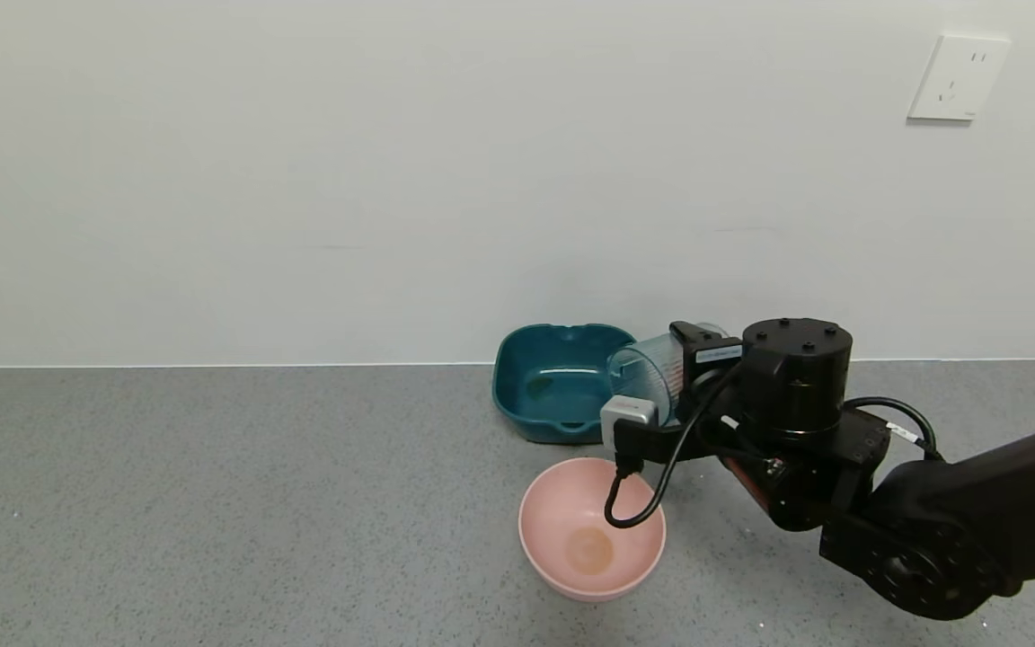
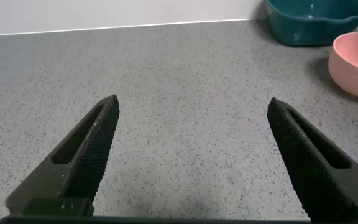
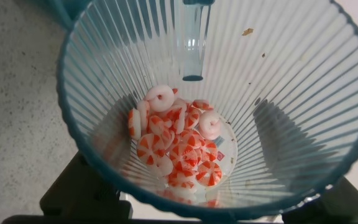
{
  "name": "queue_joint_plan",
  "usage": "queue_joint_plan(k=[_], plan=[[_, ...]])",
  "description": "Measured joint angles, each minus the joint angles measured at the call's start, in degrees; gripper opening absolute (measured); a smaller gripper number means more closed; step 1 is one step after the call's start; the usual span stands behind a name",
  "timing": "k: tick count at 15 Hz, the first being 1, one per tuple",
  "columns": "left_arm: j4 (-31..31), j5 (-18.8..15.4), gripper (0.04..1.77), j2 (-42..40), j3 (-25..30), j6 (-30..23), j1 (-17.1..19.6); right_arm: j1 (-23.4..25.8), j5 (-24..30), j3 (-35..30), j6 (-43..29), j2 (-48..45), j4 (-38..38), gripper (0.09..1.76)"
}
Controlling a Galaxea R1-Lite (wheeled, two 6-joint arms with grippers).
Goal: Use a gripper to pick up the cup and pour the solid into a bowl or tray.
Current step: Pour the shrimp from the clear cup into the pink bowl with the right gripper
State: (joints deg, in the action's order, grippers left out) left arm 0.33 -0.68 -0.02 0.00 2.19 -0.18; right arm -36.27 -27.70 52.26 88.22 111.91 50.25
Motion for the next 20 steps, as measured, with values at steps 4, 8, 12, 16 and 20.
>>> queue_joint_plan(k=[4, 8, 12, 16, 20], plan=[[0.02, -0.02, 1.72, 0.00, 0.00, 0.00, 0.00, 1.43, 0.11, 0.82, 8.30, 0.38, 0.38, 1.34], [0.00, -0.02, 1.72, 0.00, 0.00, 0.00, 0.00, 1.90, 0.17, 2.47, 15.19, 0.55, 0.00, 1.34], [0.02, 0.00, 1.72, 0.00, 0.00, 0.00, 0.00, 1.66, 0.37, 3.02, 19.99, 1.18, 0.46, 1.34], [0.00, 0.00, 1.72, 0.00, 0.00, 0.00, 0.00, 1.21, 0.41, 3.08, 23.77, 1.88, 0.62, 1.34], [0.00, 0.00, 1.72, 0.00, 0.00, 0.00, 0.00, 1.76, 0.48, 3.05, 28.62, 2.04, 0.73, 1.34]])
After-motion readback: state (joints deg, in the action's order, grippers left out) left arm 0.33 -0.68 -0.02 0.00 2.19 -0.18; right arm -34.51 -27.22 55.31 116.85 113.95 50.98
